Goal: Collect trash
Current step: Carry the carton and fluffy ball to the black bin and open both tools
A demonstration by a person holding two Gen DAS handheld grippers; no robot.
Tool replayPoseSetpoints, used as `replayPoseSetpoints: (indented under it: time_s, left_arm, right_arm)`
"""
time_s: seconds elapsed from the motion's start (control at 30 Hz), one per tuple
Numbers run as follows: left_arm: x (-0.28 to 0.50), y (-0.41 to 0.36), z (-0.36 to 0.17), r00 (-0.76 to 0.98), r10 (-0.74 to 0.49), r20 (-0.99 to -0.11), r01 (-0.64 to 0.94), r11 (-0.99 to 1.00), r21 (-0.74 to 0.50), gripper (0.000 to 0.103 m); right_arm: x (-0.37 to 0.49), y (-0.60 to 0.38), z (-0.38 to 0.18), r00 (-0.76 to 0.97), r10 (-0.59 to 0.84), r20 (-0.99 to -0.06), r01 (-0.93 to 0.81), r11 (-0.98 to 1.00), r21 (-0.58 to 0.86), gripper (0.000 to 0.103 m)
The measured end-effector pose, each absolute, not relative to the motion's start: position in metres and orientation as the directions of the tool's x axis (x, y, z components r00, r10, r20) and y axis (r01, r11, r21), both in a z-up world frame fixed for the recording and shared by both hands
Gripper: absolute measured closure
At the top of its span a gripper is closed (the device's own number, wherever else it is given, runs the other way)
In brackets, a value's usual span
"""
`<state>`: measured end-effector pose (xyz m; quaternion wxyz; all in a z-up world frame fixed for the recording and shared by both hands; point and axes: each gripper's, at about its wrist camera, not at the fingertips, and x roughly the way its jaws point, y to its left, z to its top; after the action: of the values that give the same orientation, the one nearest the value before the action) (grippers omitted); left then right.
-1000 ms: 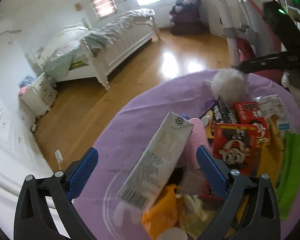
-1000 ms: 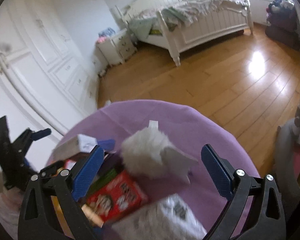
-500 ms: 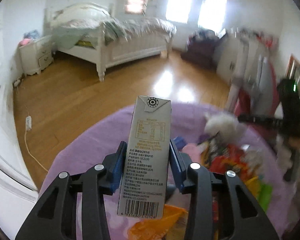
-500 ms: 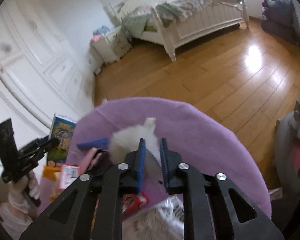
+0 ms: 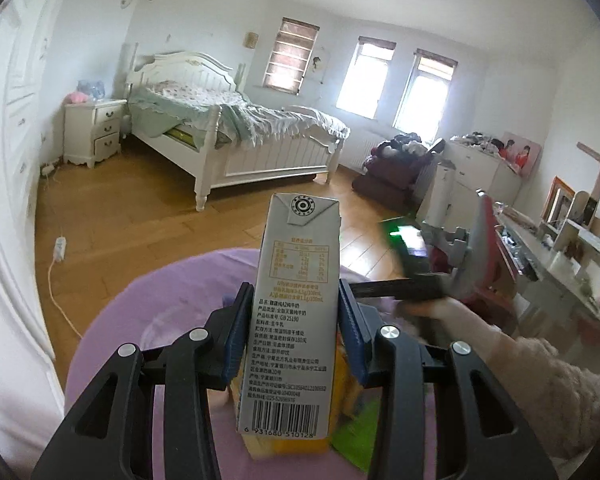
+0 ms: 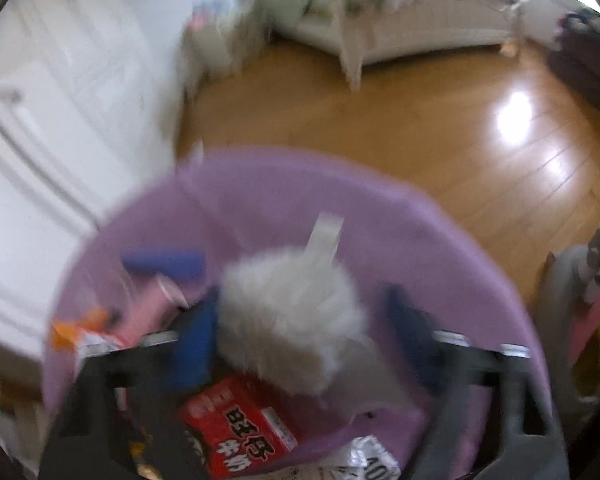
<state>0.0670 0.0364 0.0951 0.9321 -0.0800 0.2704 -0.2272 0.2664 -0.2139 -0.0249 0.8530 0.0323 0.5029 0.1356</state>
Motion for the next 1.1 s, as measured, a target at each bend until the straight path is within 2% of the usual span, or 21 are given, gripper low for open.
replayPoseSetpoints:
  time_s: [0.07, 0.1, 0.23, 0.4, 0.6, 0.7, 0.83, 1.1]
  left_arm:
    - [0.054, 0.037, 0.095, 0.752, -0.467, -0.466, 0.377, 0.884, -0.278, 0.062]
    - [0.049, 0.036, 0.096, 0.752, -0.466, -0.466, 0.376, 0.884, -0.276, 0.062]
    - [0.043, 0.029, 0.095, 0.744, -0.486, -0.460, 0.388, 0.873, -0.295, 0.062]
    - [0.032, 0.003, 0.096, 0.732, -0.524, -0.436, 0.447, 0.852, -0.274, 0.062]
    - [0.029, -0.064, 0.086, 0.650, -0.634, -0.419, 0.560, 0.772, -0.300, 0.062]
    - [0.033, -0.115, 0.076, 0.565, -0.704, -0.430, 0.623, 0.706, -0.338, 0.062]
    - [0.031, -0.195, 0.055, 0.410, -0.797, -0.443, 0.695, 0.588, -0.414, 0.062]
    - [0.031, -0.343, -0.004, 0.170, -0.812, -0.559, 0.753, 0.473, -0.458, 0.062]
  right_arm:
    - [0.258, -0.211, -0.021, 0.486, 0.258, -0.835, -0.208, 0.962, 0.176, 0.054]
    - [0.253, -0.215, -0.017, 0.493, 0.287, -0.821, -0.202, 0.956, 0.213, 0.060]
    - [0.208, -0.250, 0.025, 0.619, 0.368, -0.694, -0.173, 0.926, 0.337, 0.060]
    - [0.124, -0.298, 0.075, 0.709, 0.467, -0.528, -0.218, 0.857, 0.467, 0.060]
    - [-0.003, -0.384, 0.091, 0.816, 0.415, -0.403, -0.164, 0.834, 0.527, 0.060]
    - [-0.054, -0.432, 0.072, 0.855, 0.343, -0.388, -0.076, 0.823, 0.562, 0.060]
    - [-0.109, -0.495, 0.038, 0.868, 0.220, -0.445, 0.088, 0.814, 0.574, 0.060]
    - [-0.169, -0.576, -0.046, 0.842, 0.115, -0.528, 0.315, 0.690, 0.652, 0.059]
